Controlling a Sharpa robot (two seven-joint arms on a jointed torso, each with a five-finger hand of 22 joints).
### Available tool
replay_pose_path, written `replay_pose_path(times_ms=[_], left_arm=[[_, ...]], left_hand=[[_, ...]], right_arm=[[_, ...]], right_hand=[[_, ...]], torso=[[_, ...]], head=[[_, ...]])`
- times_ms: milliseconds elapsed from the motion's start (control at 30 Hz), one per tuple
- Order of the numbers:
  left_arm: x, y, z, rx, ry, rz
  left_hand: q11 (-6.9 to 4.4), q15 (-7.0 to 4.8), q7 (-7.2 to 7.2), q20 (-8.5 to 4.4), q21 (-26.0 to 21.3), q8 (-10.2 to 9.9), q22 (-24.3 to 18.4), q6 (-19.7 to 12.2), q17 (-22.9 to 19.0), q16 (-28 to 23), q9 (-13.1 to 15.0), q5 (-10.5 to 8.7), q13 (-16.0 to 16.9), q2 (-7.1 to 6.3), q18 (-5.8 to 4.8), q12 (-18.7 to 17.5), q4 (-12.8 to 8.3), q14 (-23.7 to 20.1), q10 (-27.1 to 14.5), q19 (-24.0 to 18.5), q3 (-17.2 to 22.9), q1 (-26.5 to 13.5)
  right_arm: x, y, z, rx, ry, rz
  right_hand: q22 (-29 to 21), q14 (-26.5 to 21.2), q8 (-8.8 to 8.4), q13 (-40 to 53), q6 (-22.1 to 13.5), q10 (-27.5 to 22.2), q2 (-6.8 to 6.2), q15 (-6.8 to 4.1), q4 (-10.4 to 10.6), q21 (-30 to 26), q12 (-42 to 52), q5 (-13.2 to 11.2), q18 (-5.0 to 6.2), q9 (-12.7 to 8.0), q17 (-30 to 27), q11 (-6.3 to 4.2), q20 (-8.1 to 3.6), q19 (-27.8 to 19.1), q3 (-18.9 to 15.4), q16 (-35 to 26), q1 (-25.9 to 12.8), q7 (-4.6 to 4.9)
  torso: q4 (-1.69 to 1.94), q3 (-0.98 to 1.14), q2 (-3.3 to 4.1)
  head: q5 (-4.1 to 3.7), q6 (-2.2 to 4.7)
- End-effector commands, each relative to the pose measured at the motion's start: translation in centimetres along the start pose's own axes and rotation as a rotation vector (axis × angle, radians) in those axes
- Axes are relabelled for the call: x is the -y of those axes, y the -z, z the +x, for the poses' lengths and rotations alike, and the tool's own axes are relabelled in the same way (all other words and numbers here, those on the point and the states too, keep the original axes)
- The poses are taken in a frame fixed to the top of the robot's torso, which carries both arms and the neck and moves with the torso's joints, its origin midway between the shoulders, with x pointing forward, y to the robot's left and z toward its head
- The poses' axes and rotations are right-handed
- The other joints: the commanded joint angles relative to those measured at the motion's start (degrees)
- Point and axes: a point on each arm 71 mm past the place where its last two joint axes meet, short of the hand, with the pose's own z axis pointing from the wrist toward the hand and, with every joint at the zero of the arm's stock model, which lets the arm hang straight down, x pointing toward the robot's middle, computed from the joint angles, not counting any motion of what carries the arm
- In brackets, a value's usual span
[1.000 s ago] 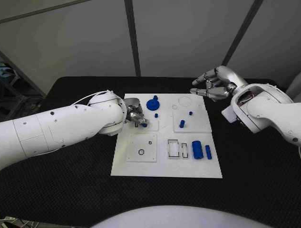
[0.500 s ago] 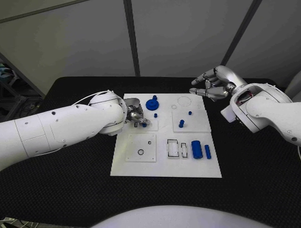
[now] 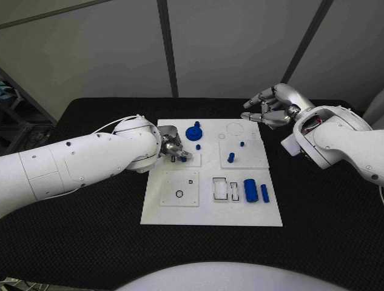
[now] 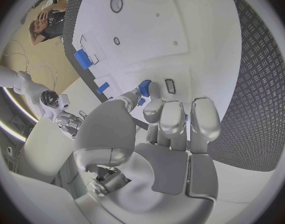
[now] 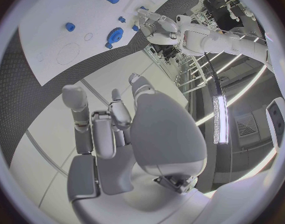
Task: Assemble the parts on the task board
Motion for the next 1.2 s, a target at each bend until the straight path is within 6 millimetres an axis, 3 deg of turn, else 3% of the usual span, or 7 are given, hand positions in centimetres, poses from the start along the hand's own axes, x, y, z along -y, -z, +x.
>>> replay_pose_path(times_ms=[33,567,800,1200], left_arm=[[-0.4,-0.1,0.3,-0.029,-0.014,-0.025],[-0.7,0.0,0.0,-0.005,0.016,-0.028],[-0.5,0.0,-0.2,0.011,0.04,-0.014],[0.0,0.9,-2.6,0.062,0.105,0.024]], left_hand=[[0.19,-0.04,0.16,0.04,0.1,-0.4,0.1,0.5,0.1,0.1,0.1,-0.3,-0.1,0.33,-0.51,0.3,0.6,0.5,-0.2,0.4,-1.0,-0.6],[0.3,0.04,0.27,0.1,-0.2,-0.9,0.1,0.5,0.1,0.0,0.9,-0.21,-0.2,0.89,-0.45,0.3,6.8,0.5,-0.4,0.4,-10.1,-3.1],[0.32,0.04,0.31,0.11,-0.5,-0.9,-0.3,0.4,0.1,0.0,1.0,-0.2,-0.5,1.21,-0.35,0.1,7.1,0.5,-0.5,0.1,-11.2,-3.0],[0.78,0.33,0.85,0.34,-2.1,-1.5,-2.3,-1.2,-0.1,-0.1,1.3,-0.16,-1.8,1.41,0.1,-0.9,7.0,0.4,-1.7,-1.2,-14.4,-0.8]], right_arm=[[-0.1,0.0,0.0,-0.005,0.0,-0.008],[-0.1,0.0,0.0,-0.006,0.0,-0.007],[0.0,-0.1,-0.1,-0.004,0.001,-0.006],[0.1,-0.2,-0.1,0.001,-0.002,-0.002]], right_hand=[[-0.1,3.4,0.24,-0.1,-0.2,-0.5,0.21,-0.31,0.5,-0.2,-0.3,-0.4,0.92,-0.1,4.0,0.04,-0.08,-0.4,0.0,-0.3,0.1,-0.35],[-0.2,3.4,0.25,-0.1,-0.2,-0.5,0.21,-0.3,0.5,-0.3,-0.3,-0.4,0.94,-0.1,4.0,0.04,-0.08,-0.4,-0.1,-0.3,0.0,-0.34],[-0.2,3.4,0.25,-0.2,-0.2,-0.5,0.23,-0.3,0.6,-0.3,-0.3,-0.4,0.95,-0.1,3.9,0.05,-0.08,-0.4,-0.1,-0.3,-0.1,-0.34],[-0.3,3.4,0.26,-0.2,-0.2,-0.5,0.25,-0.3,0.6,-0.4,-0.3,-0.4,0.96,-0.1,3.8,0.05,-0.08,-0.4,-0.1,-0.4,-0.1,-0.34]], torso=[[0.04,-0.01,-0.02],[0.01,-0.05,0.01],[0.05,-0.03,-0.04],[0.03,0.0,-0.05]], head=[[-0.02,0.02],[0.04,0.0],[0.0,0.06],[0.06,0.45]])
